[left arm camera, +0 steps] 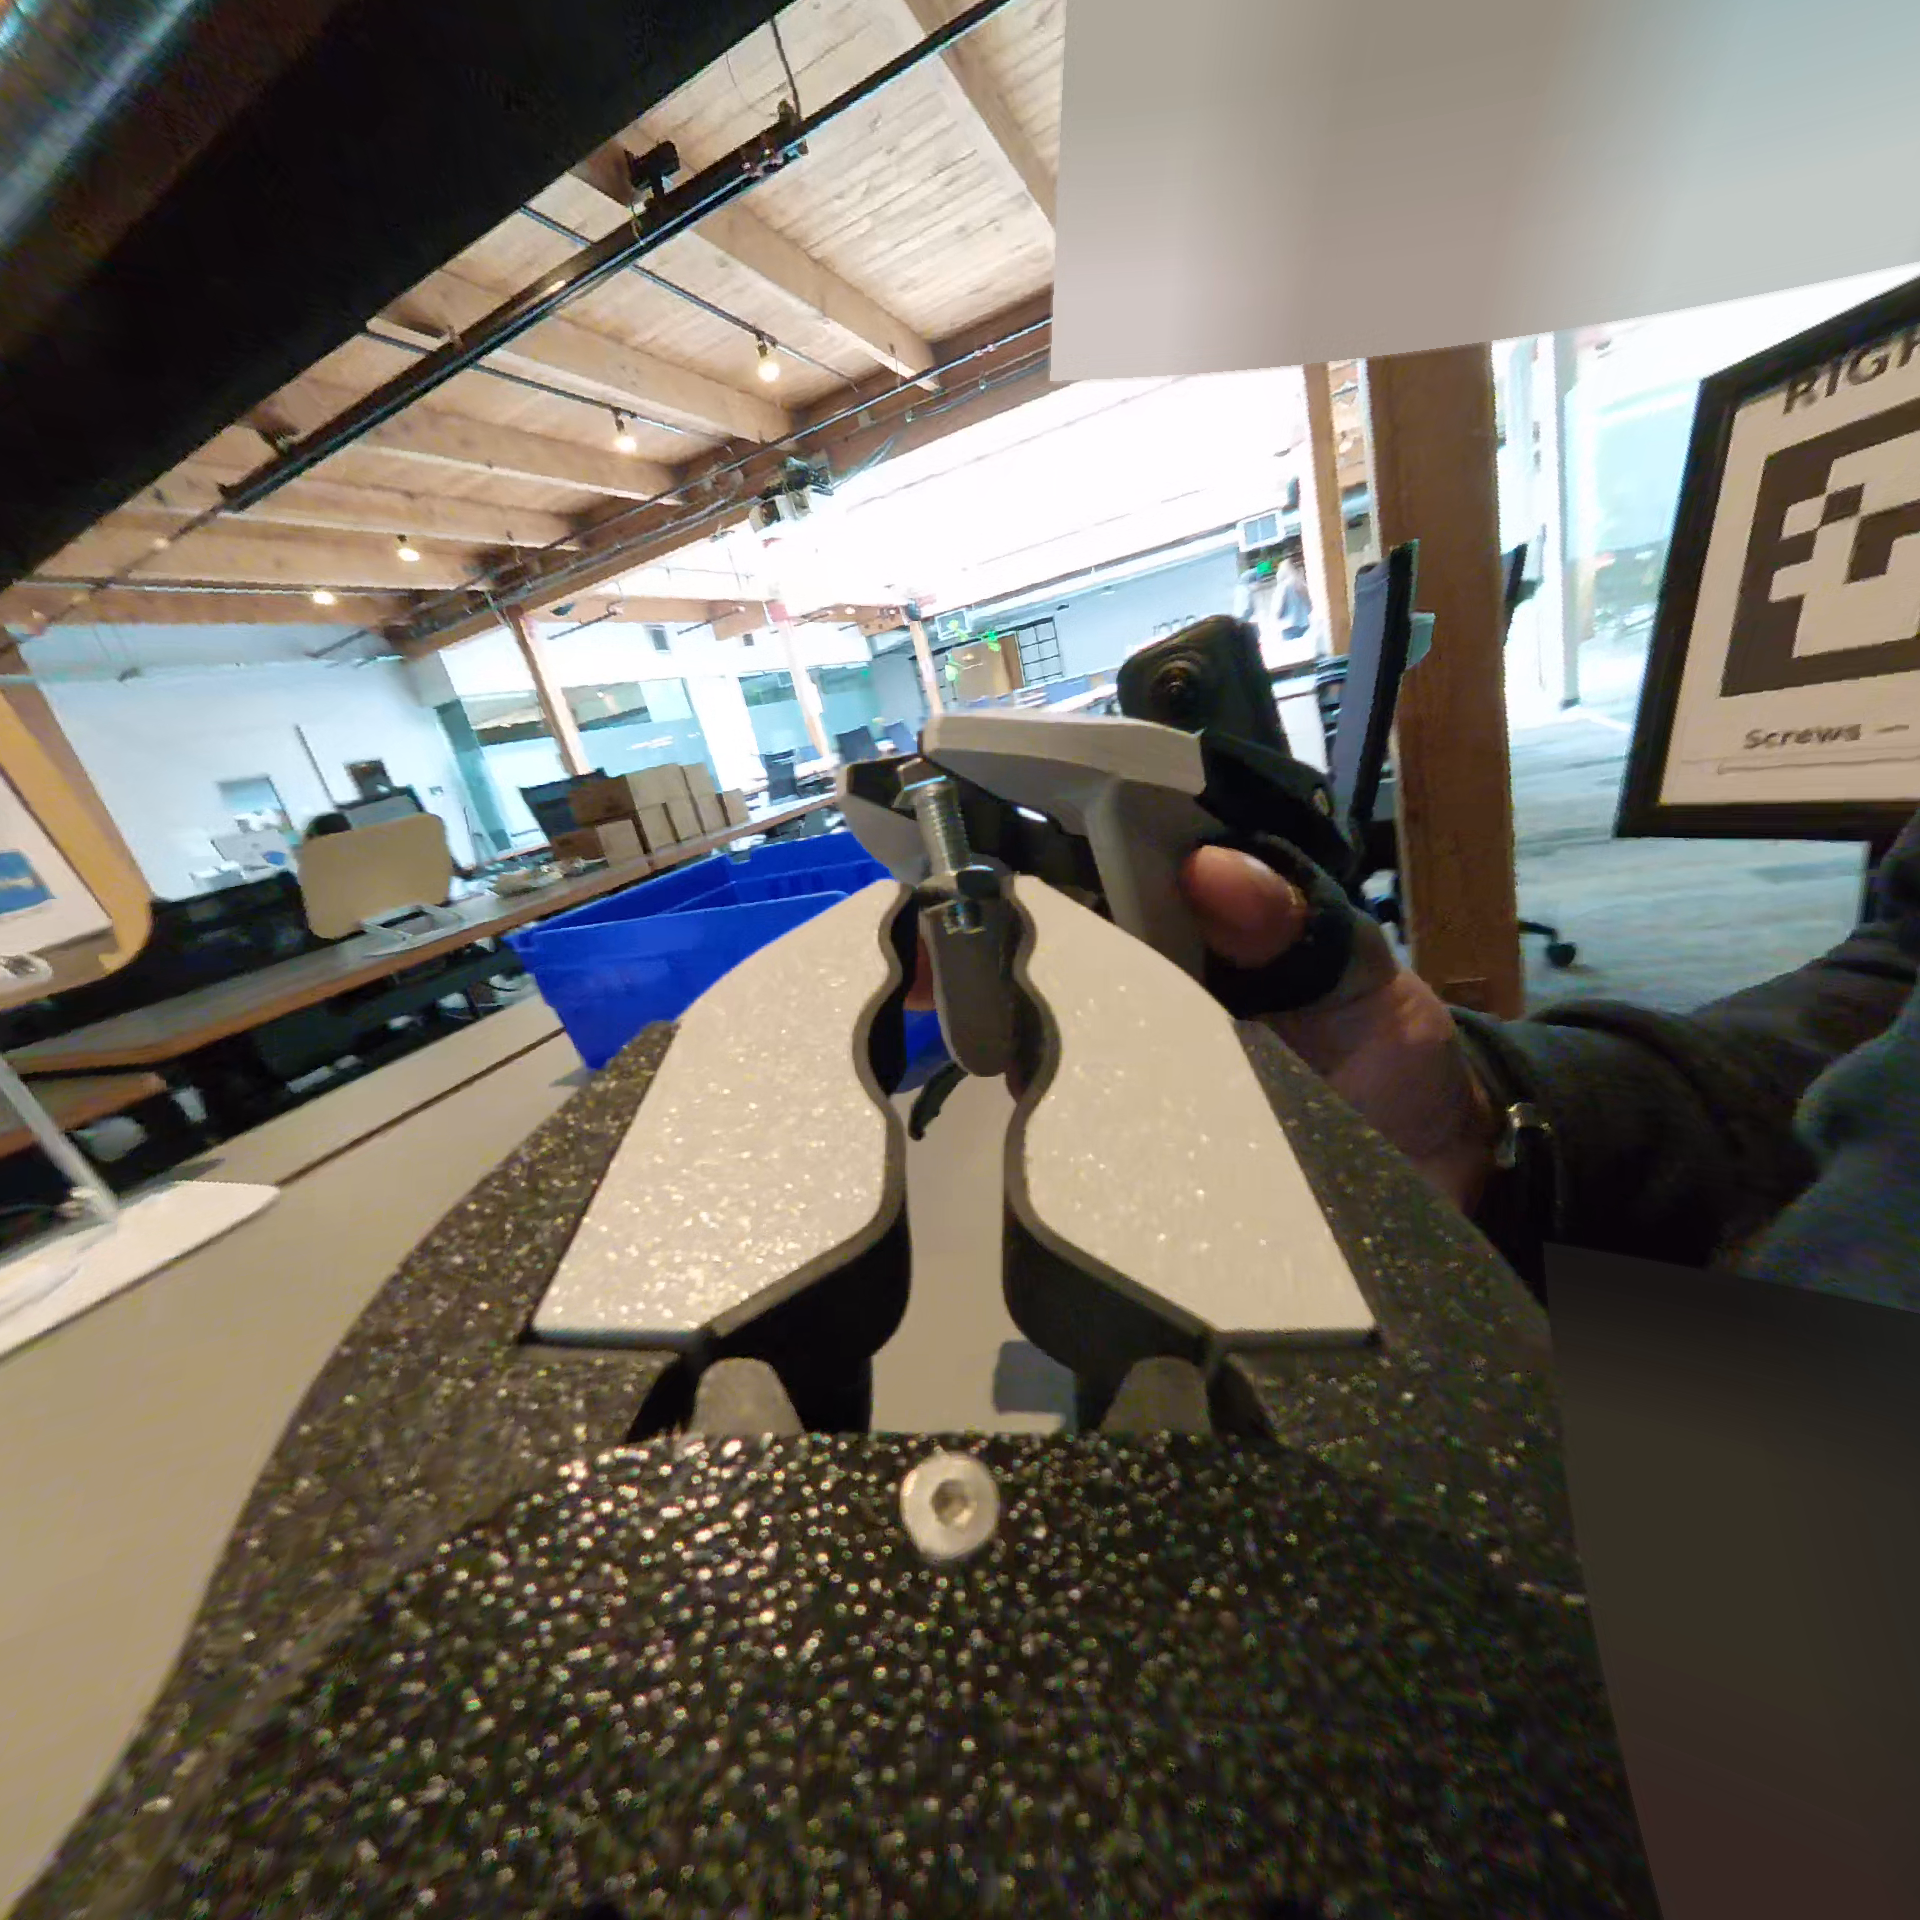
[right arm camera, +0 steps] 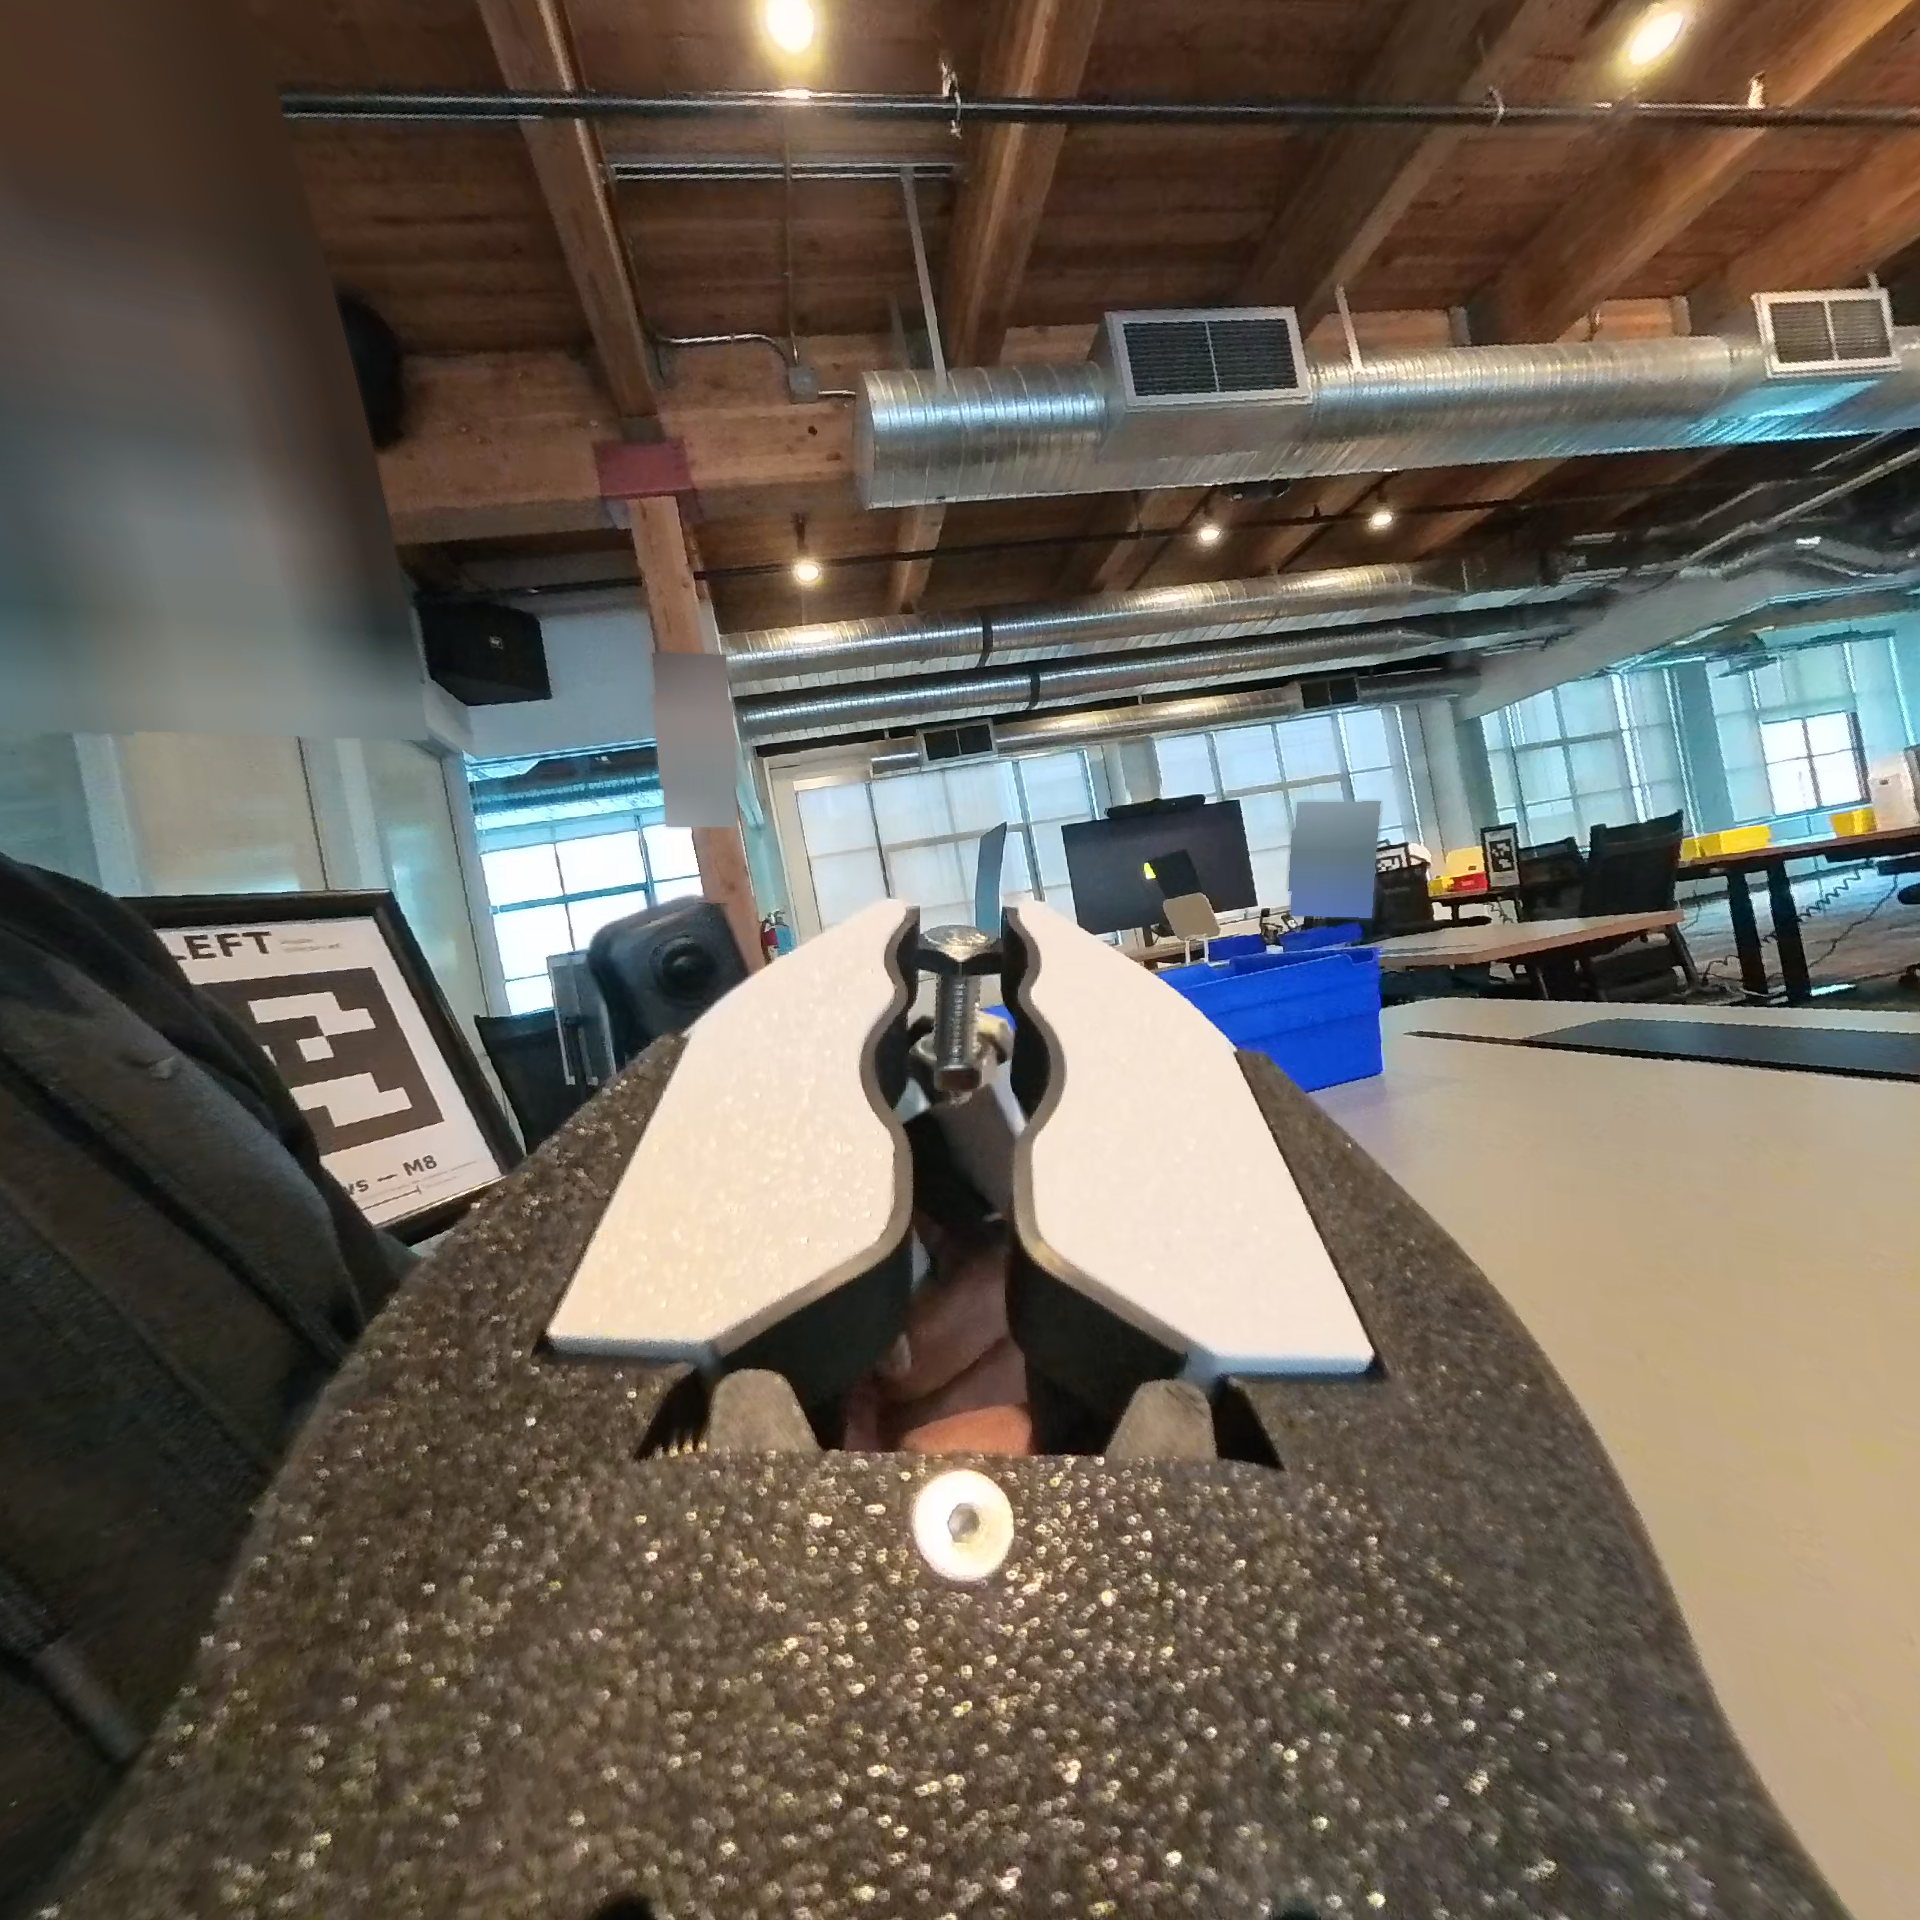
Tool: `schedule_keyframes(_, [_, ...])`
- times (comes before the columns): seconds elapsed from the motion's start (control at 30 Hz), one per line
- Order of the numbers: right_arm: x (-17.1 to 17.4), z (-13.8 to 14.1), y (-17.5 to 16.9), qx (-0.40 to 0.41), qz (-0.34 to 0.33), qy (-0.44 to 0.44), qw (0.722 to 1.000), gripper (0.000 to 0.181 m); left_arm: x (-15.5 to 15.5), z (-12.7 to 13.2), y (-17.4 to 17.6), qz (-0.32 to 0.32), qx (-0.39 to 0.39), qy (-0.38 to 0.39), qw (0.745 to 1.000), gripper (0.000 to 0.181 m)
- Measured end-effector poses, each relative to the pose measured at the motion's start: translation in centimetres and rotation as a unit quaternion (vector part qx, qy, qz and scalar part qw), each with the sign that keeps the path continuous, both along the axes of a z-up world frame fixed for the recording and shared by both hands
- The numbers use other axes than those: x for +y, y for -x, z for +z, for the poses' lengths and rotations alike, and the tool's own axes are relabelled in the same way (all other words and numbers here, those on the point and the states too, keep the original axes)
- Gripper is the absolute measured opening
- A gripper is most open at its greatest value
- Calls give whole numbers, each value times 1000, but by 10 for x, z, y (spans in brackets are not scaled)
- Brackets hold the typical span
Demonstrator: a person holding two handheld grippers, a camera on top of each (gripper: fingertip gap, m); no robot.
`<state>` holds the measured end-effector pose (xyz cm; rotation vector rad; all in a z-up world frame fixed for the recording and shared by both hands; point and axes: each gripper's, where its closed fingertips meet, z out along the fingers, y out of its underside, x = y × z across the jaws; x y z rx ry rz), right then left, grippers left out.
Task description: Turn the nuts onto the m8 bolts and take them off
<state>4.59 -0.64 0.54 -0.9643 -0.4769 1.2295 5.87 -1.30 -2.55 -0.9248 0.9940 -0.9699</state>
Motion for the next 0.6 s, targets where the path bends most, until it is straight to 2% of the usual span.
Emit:
schedule_keyframes(0.07, [0,0,0,1,0,-1,1000,14,1,1,1,44,6,-47,998,14])
schedule_keyframes(0.13, [0,0,-1,1,-2,0,1000,14,4,2,2,124,22,-130,983,14])
schedule_keyframes(0.2, [1,0,-2,3,-5,2,1000,15,7,3,3,217,43,-223,949,14])
schedule_keyframes(0.27, [2,0,-3,6,-7,4,1000,14,8,2,1,267,62,-279,920,13])
schedule_keyframes(0.33, [2,1,-4,7,-7,5,1000,14,10,-1,-1,265,71,-279,920,15])
schedule_keyframes(0.5, [3,1,-5,11,-8,7,1000,14,2,4,2,148,20,-174,973,26])
schedule_keyframes(0.6, [3,1,-5,10,-8,7,1000,15,2,4,3,83,3,-102,991,27])
